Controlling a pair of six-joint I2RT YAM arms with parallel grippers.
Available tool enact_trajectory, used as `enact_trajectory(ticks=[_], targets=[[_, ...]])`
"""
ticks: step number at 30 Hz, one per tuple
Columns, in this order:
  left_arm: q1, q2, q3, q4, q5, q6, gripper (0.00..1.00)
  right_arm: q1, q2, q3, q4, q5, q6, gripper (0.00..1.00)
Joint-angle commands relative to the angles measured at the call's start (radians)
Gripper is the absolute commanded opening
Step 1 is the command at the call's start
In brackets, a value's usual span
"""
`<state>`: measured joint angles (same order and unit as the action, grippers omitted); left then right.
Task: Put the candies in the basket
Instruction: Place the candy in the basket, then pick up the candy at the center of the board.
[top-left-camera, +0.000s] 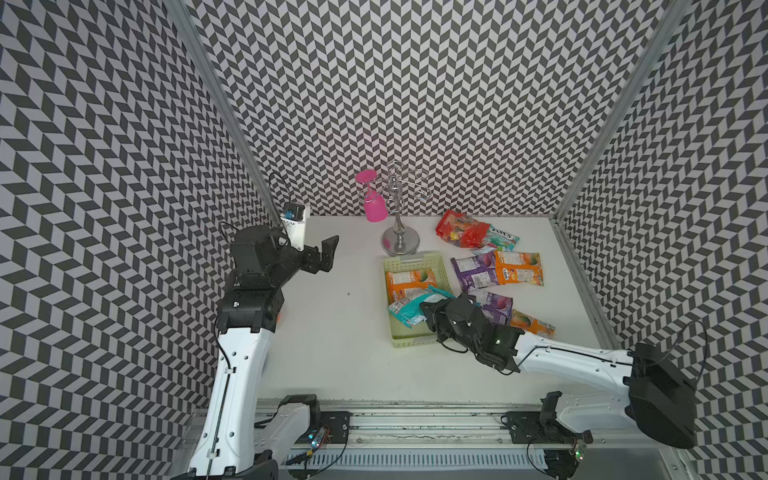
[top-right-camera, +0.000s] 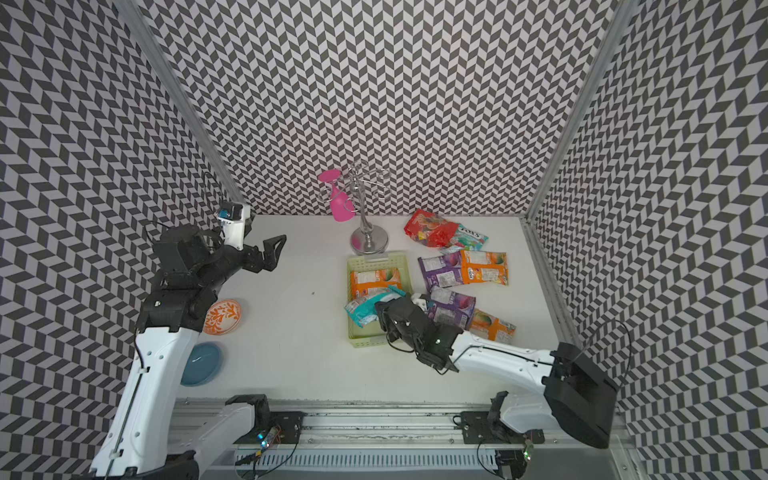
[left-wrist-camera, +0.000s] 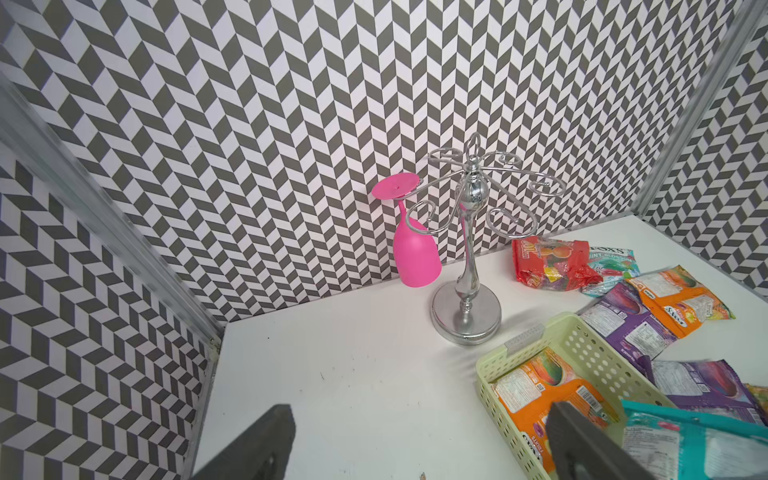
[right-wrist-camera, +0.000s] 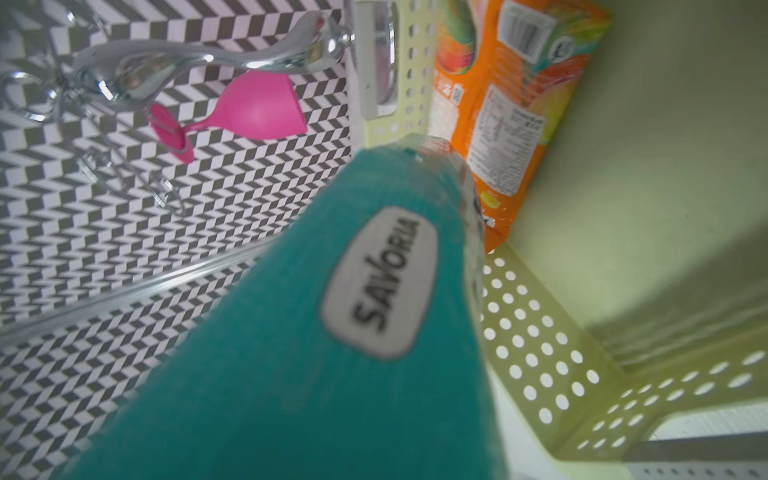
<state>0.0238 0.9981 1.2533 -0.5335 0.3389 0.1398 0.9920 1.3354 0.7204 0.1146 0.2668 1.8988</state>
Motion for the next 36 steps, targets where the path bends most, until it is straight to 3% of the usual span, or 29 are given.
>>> enact_trajectory(ticks=[1,3,6,12,22,27,30,36], targets=[[-0.004,-0.013,-0.005,0.032,0.026,-0.014,0.99,0.003,0.028,0.024,0.057,0.051,0.1,0.05],[-0.006,-0.012,-0.006,0.033,0.035,-0.016,0.99,0.001,0.049,0.039,0.037,0.057,0.11,0.15],[-0.008,-0.011,-0.005,0.032,0.036,-0.016,0.99,0.002,0.067,0.056,0.031,0.045,0.102,0.39],[-0.012,-0.007,-0.008,0.034,0.034,-0.013,0.99,0.002,0.016,0.143,-0.095,0.013,-0.027,0.68],[-0.001,0.004,-0.045,0.06,0.05,-0.027,0.99,-0.017,-0.211,0.091,-0.236,0.023,-0.182,0.64],[0.008,0.008,-0.072,0.072,0.073,-0.04,0.99,-0.17,-0.192,0.15,-0.231,-0.133,-0.572,0.62],[0.01,0.009,-0.083,0.074,0.081,-0.043,0.99,-0.232,-0.146,0.258,-0.332,-0.17,-0.805,0.62],[0.022,0.009,-0.121,0.093,0.105,-0.05,0.99,-0.354,-0.143,0.313,-0.434,-0.182,-1.065,0.62]])
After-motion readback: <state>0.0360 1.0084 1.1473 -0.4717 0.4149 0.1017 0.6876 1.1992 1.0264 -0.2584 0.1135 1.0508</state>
